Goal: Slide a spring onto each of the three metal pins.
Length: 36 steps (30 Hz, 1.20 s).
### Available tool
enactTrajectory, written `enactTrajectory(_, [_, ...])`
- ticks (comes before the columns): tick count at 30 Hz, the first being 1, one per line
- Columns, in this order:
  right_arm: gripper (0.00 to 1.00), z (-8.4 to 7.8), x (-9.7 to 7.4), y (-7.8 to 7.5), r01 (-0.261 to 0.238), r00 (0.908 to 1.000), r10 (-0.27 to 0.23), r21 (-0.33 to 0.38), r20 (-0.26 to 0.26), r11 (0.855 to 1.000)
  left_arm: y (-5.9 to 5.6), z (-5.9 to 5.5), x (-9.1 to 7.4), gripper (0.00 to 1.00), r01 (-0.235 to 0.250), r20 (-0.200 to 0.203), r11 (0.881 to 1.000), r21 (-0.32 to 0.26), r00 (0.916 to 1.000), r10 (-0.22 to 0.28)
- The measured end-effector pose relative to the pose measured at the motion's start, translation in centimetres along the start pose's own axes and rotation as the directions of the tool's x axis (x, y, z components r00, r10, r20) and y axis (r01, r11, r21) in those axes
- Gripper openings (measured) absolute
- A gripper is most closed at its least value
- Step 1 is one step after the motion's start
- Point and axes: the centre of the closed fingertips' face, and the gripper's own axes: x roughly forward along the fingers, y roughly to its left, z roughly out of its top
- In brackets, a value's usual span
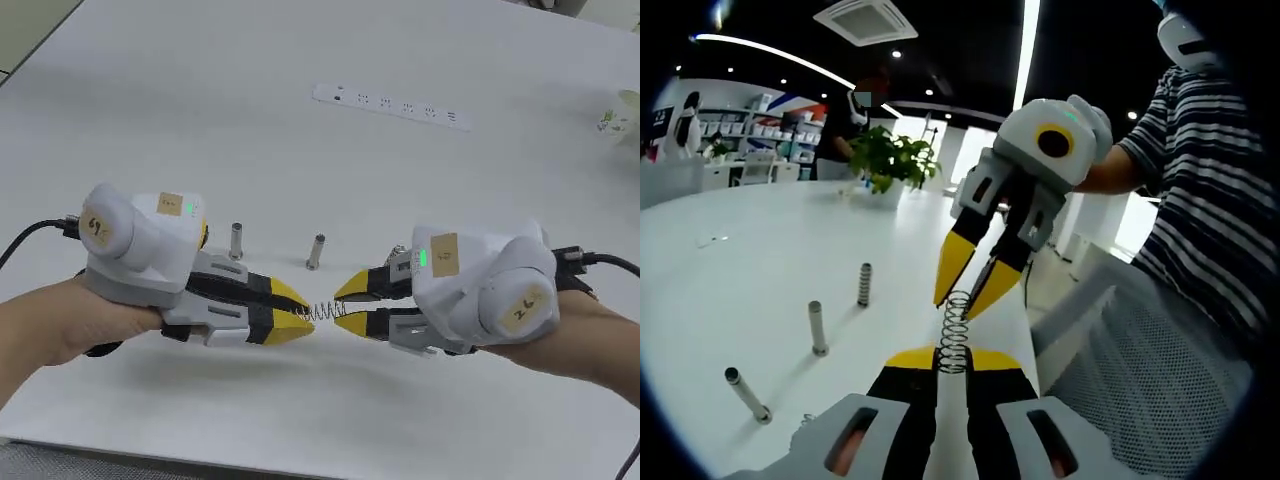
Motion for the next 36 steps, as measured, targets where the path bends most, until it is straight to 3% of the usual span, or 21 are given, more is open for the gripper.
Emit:
enactTrajectory(4, [0.07,0.5,0.0,0.1,-0.014,0.9998,0.014,-0.046,-0.012,0.999,0.1,-0.2,0.0,0.02,-0.004,-0.006,1.000,0.009,1.0000,0.004])
enactTrajectory(8, [0.07,1.0,-0.2,0.1,-0.027,0.9996,0.027,-0.047,0.002,0.999,0.1,-0.3,-0.1,0.02,-0.007,-0.012,1.000,0.020,0.9999,0.007])
enactTrajectory(20, [0.07,3.5,-0.2,0.0,-0.054,0.9917,0.046,0.066,0.121,0.996,0.0,-0.4,0.1,0.02,-0.010,-0.020,0.999,0.038,0.9998,0.011])
enactTrajectory(28, [0.07,4.5,0.1,-0.3,-0.032,0.9876,0.020,0.072,0.155,0.997,-0.2,0.0,0.4,0.02,-0.002,-0.018,0.999,0.049,0.9998,0.003])
enactTrajectory(36, [0.07,4.8,0.3,-0.4,-0.004,0.9890,-0.002,0.043,0.148,0.999,0.0,0.0,0.2,0.02,-0.017,-0.018,0.998,0.064,0.9997,0.018])
